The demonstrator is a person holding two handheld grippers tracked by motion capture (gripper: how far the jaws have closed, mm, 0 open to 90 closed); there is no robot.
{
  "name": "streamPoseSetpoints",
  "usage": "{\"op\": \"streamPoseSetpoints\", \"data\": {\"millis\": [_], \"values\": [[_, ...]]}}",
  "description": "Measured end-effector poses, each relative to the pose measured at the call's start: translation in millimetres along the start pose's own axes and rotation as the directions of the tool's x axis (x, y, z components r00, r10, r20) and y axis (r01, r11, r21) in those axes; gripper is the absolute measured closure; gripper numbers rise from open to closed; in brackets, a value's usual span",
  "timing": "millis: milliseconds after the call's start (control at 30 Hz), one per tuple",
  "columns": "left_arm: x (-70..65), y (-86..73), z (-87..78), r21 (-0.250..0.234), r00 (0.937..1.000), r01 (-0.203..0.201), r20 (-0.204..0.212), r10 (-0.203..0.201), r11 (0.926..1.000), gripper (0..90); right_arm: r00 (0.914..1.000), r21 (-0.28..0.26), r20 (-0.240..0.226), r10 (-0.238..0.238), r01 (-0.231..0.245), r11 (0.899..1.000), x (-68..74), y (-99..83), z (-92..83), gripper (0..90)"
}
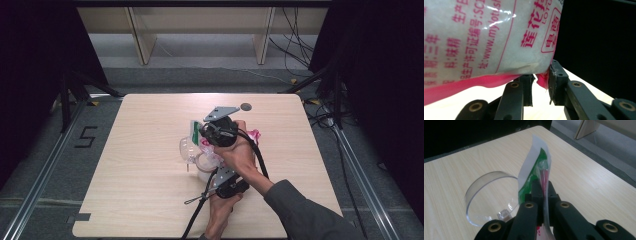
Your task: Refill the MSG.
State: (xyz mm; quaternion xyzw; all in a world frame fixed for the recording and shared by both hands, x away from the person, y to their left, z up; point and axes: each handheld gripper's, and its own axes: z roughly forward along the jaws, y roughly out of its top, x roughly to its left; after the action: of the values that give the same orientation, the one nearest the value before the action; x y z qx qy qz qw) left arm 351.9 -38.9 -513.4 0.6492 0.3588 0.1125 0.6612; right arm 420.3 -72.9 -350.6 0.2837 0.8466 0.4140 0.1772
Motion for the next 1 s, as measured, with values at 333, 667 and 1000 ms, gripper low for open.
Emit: {"op": "streamPoseSetpoints", "data": {"millis": [333,667,1000], "values": [[2.0,0.8,-1.7,-0.003,1.0000,0.002,0.003,-0.002,1.0000,74.9,1.0000,-0.006,0.006,-0.007,0.007,1.000,2.3,1.5,2.0,90.0],[0.7,0.1,-0.6,-0.010,0.9999,0.009,0.013,-0.009,0.9999,75.0,0.9995,0.008,0.008,-0.030,0.030,1.000,4.7,0.6,3.3,90.0],[-0.1,0.6,-0.5,-0.007,1.0000,0.005,-0.006,-0.005,1.0000,75.0,0.9998,0.019,0.014,-0.013,0.013,1.000,4.0,0.5,3.7,90.0]]}}
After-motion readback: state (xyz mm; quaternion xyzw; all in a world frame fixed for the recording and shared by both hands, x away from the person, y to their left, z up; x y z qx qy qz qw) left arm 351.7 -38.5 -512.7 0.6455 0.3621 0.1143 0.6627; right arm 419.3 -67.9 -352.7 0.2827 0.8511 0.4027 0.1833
